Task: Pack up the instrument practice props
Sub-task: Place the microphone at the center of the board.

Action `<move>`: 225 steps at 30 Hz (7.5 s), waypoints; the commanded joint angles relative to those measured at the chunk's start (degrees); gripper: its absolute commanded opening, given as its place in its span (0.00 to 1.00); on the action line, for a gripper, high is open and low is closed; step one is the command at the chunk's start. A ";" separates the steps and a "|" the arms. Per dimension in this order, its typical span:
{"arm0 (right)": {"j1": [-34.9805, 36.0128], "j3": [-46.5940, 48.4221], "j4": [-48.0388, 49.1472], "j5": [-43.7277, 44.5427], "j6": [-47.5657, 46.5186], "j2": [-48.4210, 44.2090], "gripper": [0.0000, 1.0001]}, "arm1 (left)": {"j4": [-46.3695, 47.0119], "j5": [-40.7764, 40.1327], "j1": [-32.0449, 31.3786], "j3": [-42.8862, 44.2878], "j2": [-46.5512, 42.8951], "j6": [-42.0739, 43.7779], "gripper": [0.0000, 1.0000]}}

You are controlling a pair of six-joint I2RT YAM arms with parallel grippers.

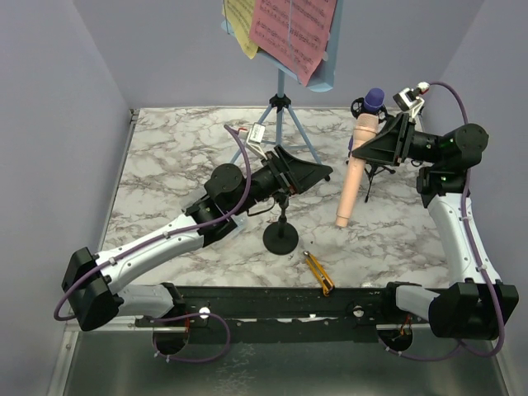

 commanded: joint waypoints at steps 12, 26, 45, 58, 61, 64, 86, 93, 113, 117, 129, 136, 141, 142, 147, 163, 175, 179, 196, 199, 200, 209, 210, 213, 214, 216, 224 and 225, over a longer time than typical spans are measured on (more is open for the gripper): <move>-0.26 -1.38 4.38 1.65 2.95 -0.22 0.00 | 5.22 5.44 -0.37 3.75 5.96 -6.11 0.87; -0.33 -2.64 5.10 2.00 2.92 -0.30 0.00 | 8.49 9.65 -1.81 6.65 11.40 -8.72 0.69; -0.29 -3.33 3.40 2.26 0.26 -0.73 0.00 | 10.38 16.96 -2.44 10.59 17.55 -11.99 0.38; -0.31 -3.47 2.75 2.27 -1.62 -0.91 0.01 | 11.98 18.53 -2.58 10.62 17.95 -12.71 0.15; -0.29 -3.71 2.47 2.51 -2.77 -1.30 0.18 | 12.37 17.83 -2.60 10.00 17.49 -11.94 0.00; -0.35 -4.09 2.69 2.30 -3.66 -1.85 0.37 | 12.41 16.87 -2.59 9.14 16.72 -10.68 0.00; -0.40 -8.87 20.53 -1.31 -1.93 -5.55 1.00 | 6.29 10.24 -2.20 5.84 7.75 0.89 0.00; -0.49 -9.64 32.11 -4.07 2.05 -6.53 1.00 | 0.96 7.36 -1.92 5.99 4.90 4.92 0.00; -2.87 -17.69 -1.04 -18.40 -38.39 -13.52 1.00 | -22.74 -10.32 -1.90 6.60 -9.33 24.47 0.00; -4.31 -16.09 -28.62 -19.59 -62.74 -14.80 1.00 | -26.70 -13.49 -1.89 7.22 -10.97 27.39 0.00; -5.36 -19.08 -55.49 -4.51 -96.55 -15.61 1.00 | -31.84 -23.37 -1.85 6.75 -16.48 33.30 0.00; -5.48 -19.94 -59.43 -0.70 -102.84 -15.16 1.00 | -36.10 -29.94 -1.89 6.60 -19.54 35.53 0.00; -5.48 -19.93 -61.46 0.21 -105.44 -15.60 1.00 | -37.13 -33.21 -1.90 6.74 -19.67 38.16 0.00; -5.46 -20.07 -61.52 0.77 -105.71 -15.60 1.00 | -37.39 -33.85 -1.94 6.79 -19.47 38.70 0.00; -5.45 -20.76 -61.35 2.99 -106.61 -15.77 1.00 | -39.10 -38.68 -1.90 6.90 -17.60 41.55 0.00; -5.46 -21.89 -61.06 5.98 -107.96 -16.47 1.00 | -37.42 -29.52 15.16 2.37 -10.92 55.61 0.00; -5.46 -22.89 -60.02 6.34 -107.61 -18.89 1.00 | -21.47 -7.82 44.99 -3.71 1.87 55.92 0.00; -5.46 -22.92 -60.20 5.64 -107.61 -19.29 1.00 | -16.57 -7.02 50.31 -2.61 7.98 53.62 0.00; -5.37 -22.47 -61.56 4.35 -108.79 -18.91 1.00 | -30.78 -6.71 63.46 21.53 40.65 41.04 0.00; -5.35 -22.66 -61.78 5.19 -109.54 -18.82 1.00 | -32.89 -3.81 63.99 26.57 46.05 38.72 0.00; -5.35 -22.50 -61.54 5.58 -109.38 -18.32 1.00 | -33.38 -3.32 64.07 28.74 47.78 38.07 0.00; -5.39 -22.84 -61.26 6.65 -109.36 -16.74 1.00 | -45.59 -8.12 63.88 48.86 62.65 31.73 0.00; -5.39 -22.87 -61.25 6.50 -109.36 -16.66 1.00 | -46.93 -8.87 63.85 50.51 63.81 31.07 0.00; -5.35 -22.76 -61.51 5.78 -109.52 -16.51 1.00 | -49.86 -13.34 62.90 53.55 65.36 30.53 0.00; -5.37 -22.63 -61.62 5.74 -109.58 -16.41 1.00 | -50.58 -15.29 62.43 53.95 65.42 30.54 0.02; -5.41 -22.61 -61.69 5.87 -109.63 -16.18 1.00 | -51.85 -19.16 61.71 54.74 65.87 30.26 0.12; -5.41 -22.41 -61.91 5.34 -109.88 -15.97 1.00 | -58.09 -21.47 60.35 60.76 69.46 29.93 0.39; -5.43 -22.45 -62.05 5.41 -109.87 -15.94 1.00 | -58.21 -21.44 60.38 60.79 69.42 29.85 0.42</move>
